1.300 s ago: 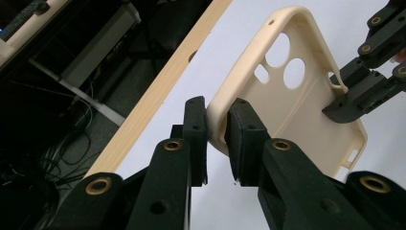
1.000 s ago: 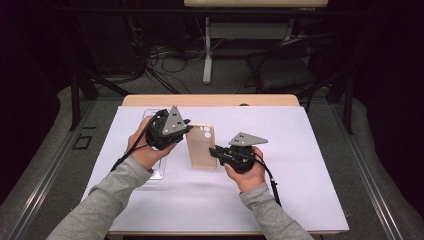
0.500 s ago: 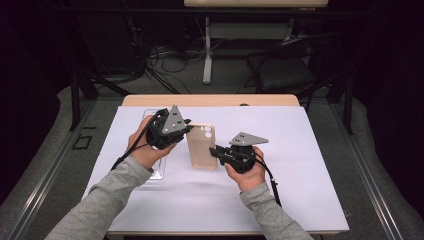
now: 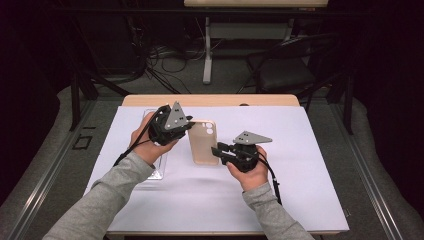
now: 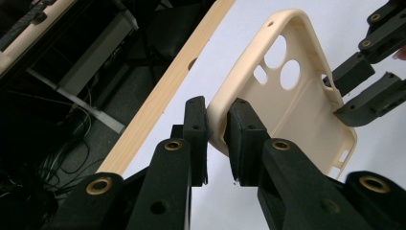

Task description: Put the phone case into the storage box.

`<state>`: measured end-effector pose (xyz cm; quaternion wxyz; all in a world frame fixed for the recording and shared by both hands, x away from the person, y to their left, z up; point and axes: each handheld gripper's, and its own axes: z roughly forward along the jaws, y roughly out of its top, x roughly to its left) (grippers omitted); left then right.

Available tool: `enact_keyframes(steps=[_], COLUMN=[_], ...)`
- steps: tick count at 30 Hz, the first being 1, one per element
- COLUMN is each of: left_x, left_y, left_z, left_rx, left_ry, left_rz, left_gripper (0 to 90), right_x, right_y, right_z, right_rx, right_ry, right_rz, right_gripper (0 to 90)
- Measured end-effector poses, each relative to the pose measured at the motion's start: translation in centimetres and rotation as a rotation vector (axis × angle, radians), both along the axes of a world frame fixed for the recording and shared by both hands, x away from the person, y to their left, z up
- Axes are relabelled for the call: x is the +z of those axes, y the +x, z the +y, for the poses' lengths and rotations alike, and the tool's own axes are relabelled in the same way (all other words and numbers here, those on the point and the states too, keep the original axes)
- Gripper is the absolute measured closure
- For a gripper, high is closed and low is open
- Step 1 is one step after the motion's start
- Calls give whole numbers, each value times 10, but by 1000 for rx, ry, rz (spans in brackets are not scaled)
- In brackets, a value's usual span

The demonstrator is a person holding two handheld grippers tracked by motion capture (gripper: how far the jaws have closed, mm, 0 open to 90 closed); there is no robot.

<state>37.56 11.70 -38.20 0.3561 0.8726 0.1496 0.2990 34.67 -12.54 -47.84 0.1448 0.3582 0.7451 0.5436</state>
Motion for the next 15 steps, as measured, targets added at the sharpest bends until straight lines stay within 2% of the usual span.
enact_keyframes(steps=[4,5,6,10,13,15], left_x=[1,1,2,2,2,2], left_y=[4,4,5,11,14,16], left_z=[2,3,3,5,7,8], left_rx=[0,-1,-1,4,11,13], left_ry=[-10,-11,-11,-20,-23,-26], left_rz=[4,5,5,13,12,5], left_gripper=[793,793,793,793,793,793], right_x=[1,1,1,0,0,0], right_y=[1,1,1,4,5,5], right_z=[-1,-2,-2,-3,-4,-5], right_rx=[-17,-25,-25,-55,-60,-58], right_ry=[-8,-6,-6,-6,-11,-24], right_rz=[-16,-15,-15,-36,-42,-35], right_gripper=[587,530,530,407,398,439])
